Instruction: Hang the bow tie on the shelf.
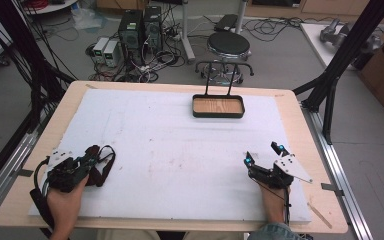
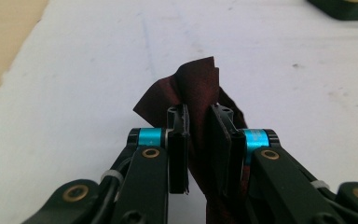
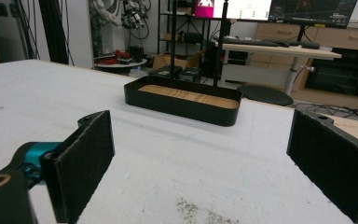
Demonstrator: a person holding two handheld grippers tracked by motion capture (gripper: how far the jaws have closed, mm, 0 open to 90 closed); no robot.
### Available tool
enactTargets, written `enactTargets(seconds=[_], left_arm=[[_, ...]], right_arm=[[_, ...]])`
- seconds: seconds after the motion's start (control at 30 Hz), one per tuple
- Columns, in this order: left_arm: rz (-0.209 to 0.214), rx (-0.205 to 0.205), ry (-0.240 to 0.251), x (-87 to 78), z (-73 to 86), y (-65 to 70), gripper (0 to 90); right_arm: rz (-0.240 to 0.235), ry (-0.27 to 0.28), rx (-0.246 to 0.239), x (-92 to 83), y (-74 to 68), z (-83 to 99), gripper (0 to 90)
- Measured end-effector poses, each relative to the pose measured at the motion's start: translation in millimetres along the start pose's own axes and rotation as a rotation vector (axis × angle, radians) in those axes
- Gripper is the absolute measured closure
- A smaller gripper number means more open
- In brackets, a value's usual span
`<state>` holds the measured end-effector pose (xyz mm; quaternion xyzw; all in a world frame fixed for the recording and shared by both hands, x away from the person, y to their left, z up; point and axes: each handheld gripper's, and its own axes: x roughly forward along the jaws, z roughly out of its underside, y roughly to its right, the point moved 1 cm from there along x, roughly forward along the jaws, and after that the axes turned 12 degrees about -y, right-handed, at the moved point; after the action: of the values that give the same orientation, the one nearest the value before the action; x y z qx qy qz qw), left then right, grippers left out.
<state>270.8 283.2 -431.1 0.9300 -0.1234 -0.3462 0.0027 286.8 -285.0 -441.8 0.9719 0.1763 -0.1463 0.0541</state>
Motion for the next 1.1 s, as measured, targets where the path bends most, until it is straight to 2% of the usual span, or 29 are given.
enactTargets(seconds=[0.07,0.1,0.2,0.23,0.27,0.3,0.33,0.37,0.43,0.47,0.5,0.53,0.57,0.6,0.63,0.67,0.7,0.73,0.77,0.8,0.83,0.9,0.93,0.97,1.0,1.03,1.07,1.1], left_arm=[[0.014,0.012,0.011,0.6,-3.4,2.8,77.2],[0.058,0.020,0.016,0.8,-8.5,4.5,77.2],[0.079,0.038,0.030,0.7,-13.7,7.5,77.3],[0.118,0.066,0.044,1.6,-20.4,10.6,77.3],[0.118,0.066,0.044,1.6,-20.4,10.6,77.2],[0.146,0.095,0.055,3.6,-27.6,14.6,77.3],[0.146,0.095,0.055,3.6,-27.6,14.6,77.3],[0.167,0.136,0.056,7.5,-34.8,20.1,77.3],[0.202,0.170,0.052,12.6,-42.0,25.4,77.3],[0.202,0.170,0.052,12.6,-42.0,25.4,77.3],[0.231,0.197,0.039,17.4,-49.6,30.7,77.4],[0.231,0.197,0.039,17.4,-49.6,30.7,77.4],[0.270,0.229,0.032,20.9,-58.2,36.7,77.4],[0.270,0.229,0.032,20.9,-58.2,36.7,77.4],[0.295,0.260,0.026,23.0,-66.5,42.6,77.4],[0.295,0.260,0.026,23.0,-66.5,42.6,77.4],[0.333,0.293,0.027,25.3,-77.4,49.6,77.4],[0.333,0.293,0.027,25.3,-77.4,49.6,77.4],[0.367,0.314,0.017,28.3,-87.7,56.0,77.4],[0.367,0.314,0.017,28.3,-87.7,56.0,77.4],[0.399,0.344,0.001,32.4,-97.9,63.1,77.4],[0.418,0.391,-0.013,36.7,-107.0,71.1,77.4],[0.418,0.391,-0.013,36.7,-107.0,71.1,77.4],[0.433,0.428,-0.037,41.8,-115.4,79.9,77.4],[0.433,0.428,-0.037,41.8,-115.4,79.9,77.4],[0.454,0.458,-0.048,46.1,-122.2,87.2,77.4],[0.454,0.458,-0.048,46.1,-122.2,87.2,77.4],[0.476,0.477,-0.062,51.5,-131.0,95.4,77.4]], right_arm=[[-0.001,0.001,0.002,0.1,-0.1,-0.1,6.5],[-0.001,-0.003,0.002,-0.2,-0.6,0.1,6.5],[0.000,-0.003,-0.006,0.1,-0.8,0.1,6.5],[0.000,-0.003,-0.007,0.1,-0.8,0.1,6.5],[0.000,-0.003,-0.007,0.1,-0.8,0.1,6.5],[-0.003,-0.006,-0.004,-0.1,-1.3,0.1,6.5],[-0.003,-0.006,-0.004,-0.1,-1.3,0.1,6.5],[-0.002,-0.006,-0.005,-0.1,-1.5,0.1,6.5],[-0.002,-0.005,-0.006,0.1,-1.5,0.1,6.5],[-0.002,-0.005,-0.006,0.1,-1.5,0.1,6.5],[-0.002,-0.006,-0.006,0.2,-1.4,0.2,6.5],[-0.003,-0.005,-0.003,0.3,-1.5,0.1,6.5],[-0.003,-0.008,-0.004,0.2,-1.3,0.2,6.5],[-0.005,-0.007,-0.006,0.4,-1.1,0.2,6.5],[-0.003,-0.006,-0.009,0.6,-0.8,0.2,6.5],[-0.005,-0.006,-0.007,0.6,-0.9,0.2,6.5],[-0.005,-0.006,-0.007,0.6,-0.7,0.2,6.5],[-0.005,-0.006,-0.006,0.6,-0.7,0.2,6.5],[-0.006,-0.006,-0.005,0.5,-0.7,0.2,6.5],[-0.007,-0.005,-0.005,0.6,-0.7,0.3,6.5],[-0.007,-0.006,-0.004,0.6,-0.7,0.3,6.5],[-0.009,-0.008,-0.002,0.5,-0.9,0.4,6.5],[-0.007,-0.006,-0.005,0.5,-0.6,0.3,6.5],[-0.007,-0.006,-0.005,0.5,-0.6,0.3,6.5],[-0.007,-0.006,-0.005,0.5,-0.6,0.3,6.5],[-0.009,-0.006,-0.005,0.6,-0.7,0.3,6.5],[-0.009,-0.006,-0.005,0.6,-0.7,0.3,6.5],[-0.009,-0.007,-0.004,0.5,-0.9,0.3,6.5]])
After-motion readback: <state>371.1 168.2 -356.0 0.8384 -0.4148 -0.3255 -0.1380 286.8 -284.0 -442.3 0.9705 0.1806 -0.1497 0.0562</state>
